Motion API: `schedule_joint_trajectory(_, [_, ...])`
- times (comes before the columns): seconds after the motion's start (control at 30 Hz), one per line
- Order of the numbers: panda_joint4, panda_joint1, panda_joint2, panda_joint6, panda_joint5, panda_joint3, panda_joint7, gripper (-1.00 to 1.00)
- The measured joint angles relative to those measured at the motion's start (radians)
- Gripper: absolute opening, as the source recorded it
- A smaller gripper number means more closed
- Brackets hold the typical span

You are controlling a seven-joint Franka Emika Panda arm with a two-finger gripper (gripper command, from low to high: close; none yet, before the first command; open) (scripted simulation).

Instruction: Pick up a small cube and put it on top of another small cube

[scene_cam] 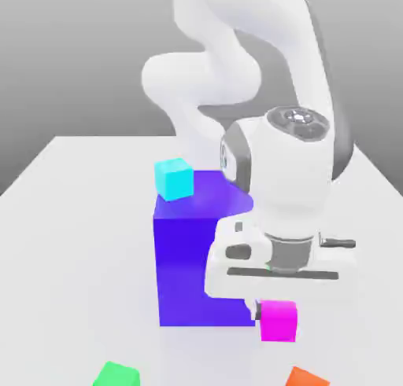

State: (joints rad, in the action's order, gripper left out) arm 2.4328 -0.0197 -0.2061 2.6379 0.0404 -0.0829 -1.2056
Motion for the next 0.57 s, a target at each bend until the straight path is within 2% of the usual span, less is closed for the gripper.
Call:
schedule_joint_trajectory(0.1, [-0.061, -0.067, -0.023, -0.037, -0.038, 0.077, -0.070, -1.00])
schedule_joint_trajectory(0.2, [-0.139, -0.125, -0.147, 0.009, -0.081, 0.133, -0.128, -1.00])
schedule_joint_trajectory(0.23, [-0.149, -0.132, -0.176, 0.029, -0.088, 0.137, -0.133, 1.00])
schedule_joint_trajectory(0.43, [-0.154, -0.135, -0.191, 0.038, -0.091, 0.140, -0.135, 1.00])
schedule_joint_trajectory(0.57, [-0.152, -0.132, -0.094, -0.058, -0.079, 0.152, -0.150, 1.00])
